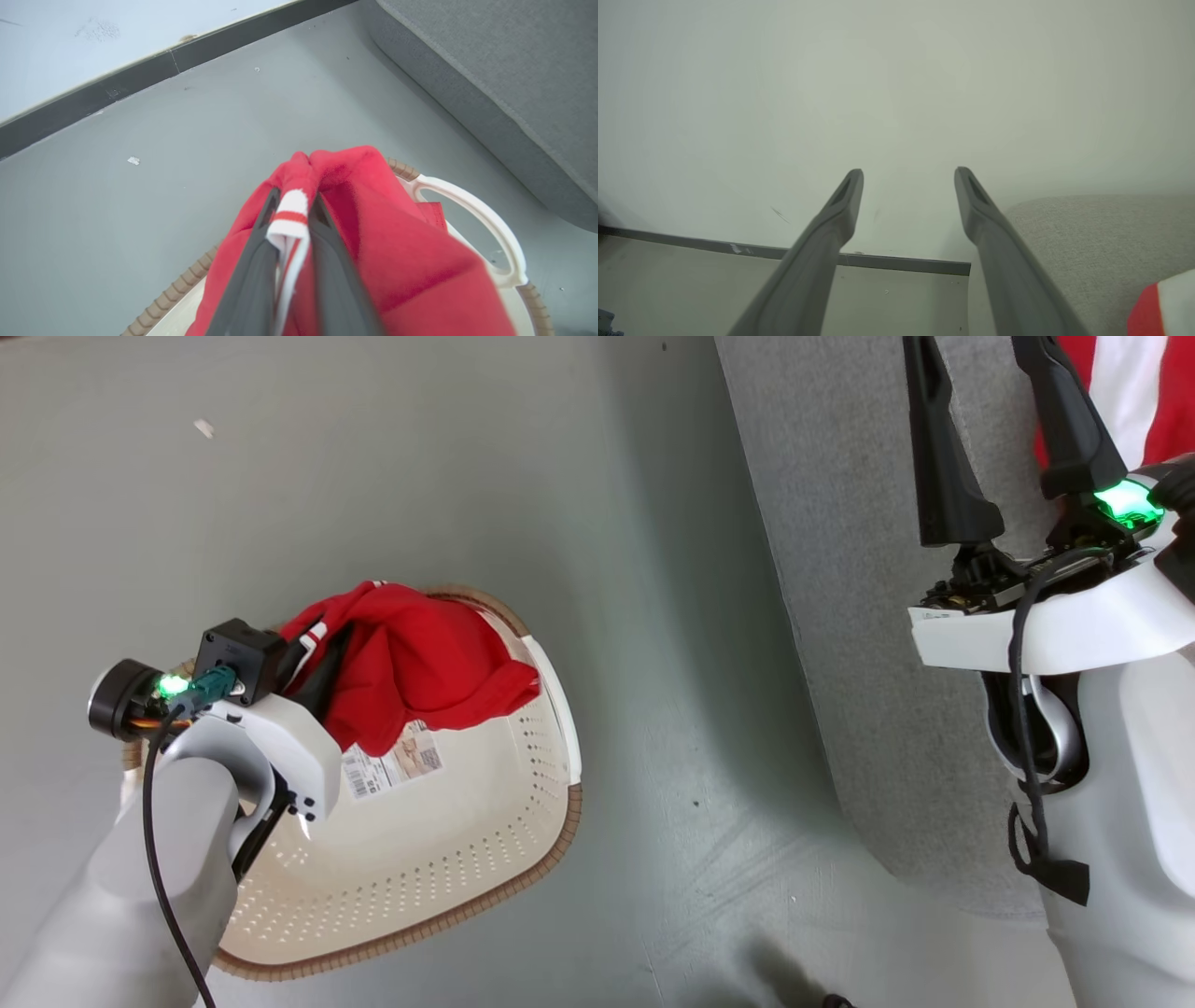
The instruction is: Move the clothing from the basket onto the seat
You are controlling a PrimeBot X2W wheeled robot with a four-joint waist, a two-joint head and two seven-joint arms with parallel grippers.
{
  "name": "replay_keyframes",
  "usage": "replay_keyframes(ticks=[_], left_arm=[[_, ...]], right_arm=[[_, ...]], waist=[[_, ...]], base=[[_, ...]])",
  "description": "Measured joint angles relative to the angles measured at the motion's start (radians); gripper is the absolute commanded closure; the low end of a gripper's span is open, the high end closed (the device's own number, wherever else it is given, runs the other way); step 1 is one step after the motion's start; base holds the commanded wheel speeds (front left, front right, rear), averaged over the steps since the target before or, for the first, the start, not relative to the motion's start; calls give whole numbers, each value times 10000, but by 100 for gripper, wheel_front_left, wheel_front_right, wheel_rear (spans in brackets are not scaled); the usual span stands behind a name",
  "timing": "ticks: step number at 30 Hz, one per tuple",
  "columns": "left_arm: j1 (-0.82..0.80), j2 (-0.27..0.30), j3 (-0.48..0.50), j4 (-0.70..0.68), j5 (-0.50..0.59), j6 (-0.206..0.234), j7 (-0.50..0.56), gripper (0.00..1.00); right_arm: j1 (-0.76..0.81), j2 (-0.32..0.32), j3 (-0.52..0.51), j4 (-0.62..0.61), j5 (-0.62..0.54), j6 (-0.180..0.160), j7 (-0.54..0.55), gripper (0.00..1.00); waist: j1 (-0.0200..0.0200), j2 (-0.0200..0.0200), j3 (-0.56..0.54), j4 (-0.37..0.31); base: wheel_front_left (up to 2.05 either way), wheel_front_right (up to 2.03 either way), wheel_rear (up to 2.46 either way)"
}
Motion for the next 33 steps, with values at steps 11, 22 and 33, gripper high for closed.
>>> replay_keyframes(ticks=[11, 22, 33], left_arm=[[691, -59, 247, -1014, -523, 0, -52, 100], [1194, -236, 529, -2671, -867, -2, -59, 100], [1437, -251, 786, -3754, -1114, -2, -61, 100]], right_arm=[[497, -330, -146, 364, 6, 0, 0, 0], [1197, -675, -107, 700, 219, 0, 0, 0], [1657, -1218, 802, 1137, 382, 0, 0, 0]], waist=[[0, 0, -1167, 413], [1, 0, -2385, 782], [0, 0, -3545, 1111]], base=[[0, 0, 0], [0, 0, 0], [0, 0, 0]])
